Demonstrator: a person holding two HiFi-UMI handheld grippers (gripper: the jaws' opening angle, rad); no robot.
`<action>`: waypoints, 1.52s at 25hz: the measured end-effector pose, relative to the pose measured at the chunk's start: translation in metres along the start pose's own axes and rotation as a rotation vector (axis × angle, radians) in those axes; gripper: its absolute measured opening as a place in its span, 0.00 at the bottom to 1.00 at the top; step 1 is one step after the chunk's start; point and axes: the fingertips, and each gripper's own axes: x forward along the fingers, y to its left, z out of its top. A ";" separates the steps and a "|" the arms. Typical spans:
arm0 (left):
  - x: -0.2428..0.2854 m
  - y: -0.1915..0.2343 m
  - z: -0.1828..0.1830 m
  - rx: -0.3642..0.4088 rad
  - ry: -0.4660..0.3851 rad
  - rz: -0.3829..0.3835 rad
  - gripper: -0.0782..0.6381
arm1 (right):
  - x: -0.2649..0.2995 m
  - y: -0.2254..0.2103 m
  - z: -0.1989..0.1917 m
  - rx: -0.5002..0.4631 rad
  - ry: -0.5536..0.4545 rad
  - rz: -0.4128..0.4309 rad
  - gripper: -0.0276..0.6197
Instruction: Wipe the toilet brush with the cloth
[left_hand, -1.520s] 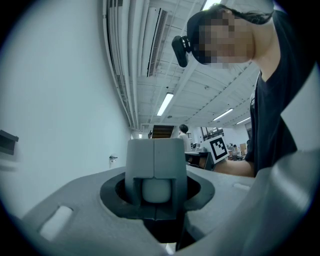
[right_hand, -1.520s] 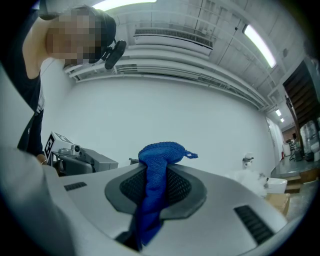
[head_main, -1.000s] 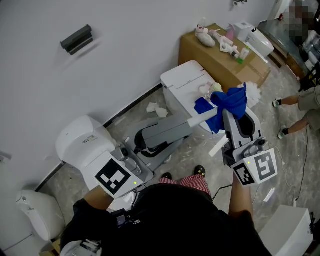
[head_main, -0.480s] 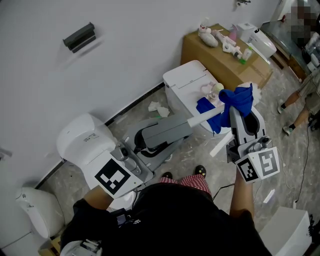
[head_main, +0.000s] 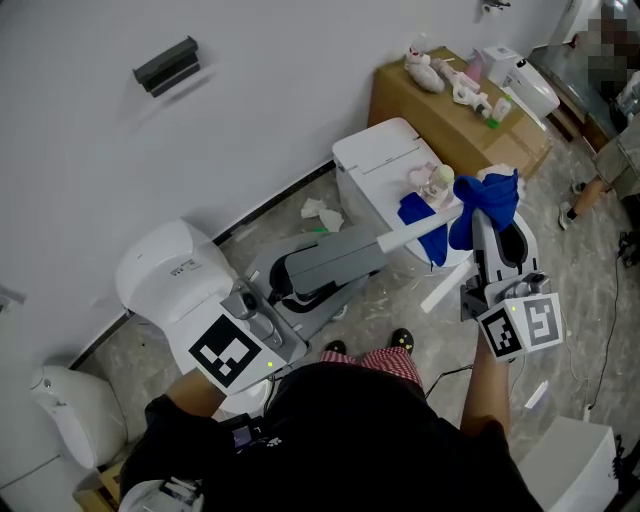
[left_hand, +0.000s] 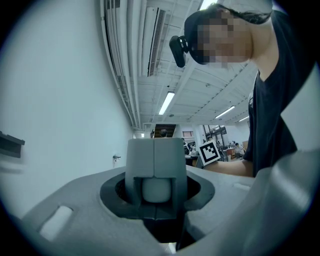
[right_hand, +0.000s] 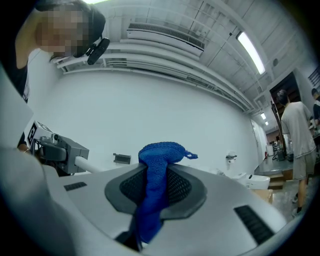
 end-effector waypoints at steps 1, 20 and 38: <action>0.000 0.000 0.000 0.001 -0.001 0.002 0.34 | 0.000 0.000 -0.001 0.002 0.001 0.002 0.15; -0.021 0.015 -0.006 -0.049 0.019 0.023 0.34 | 0.002 0.024 -0.007 0.080 -0.041 0.082 0.15; -0.015 0.031 -0.006 -0.031 0.055 0.075 0.34 | -0.001 0.064 -0.010 0.117 -0.044 0.246 0.15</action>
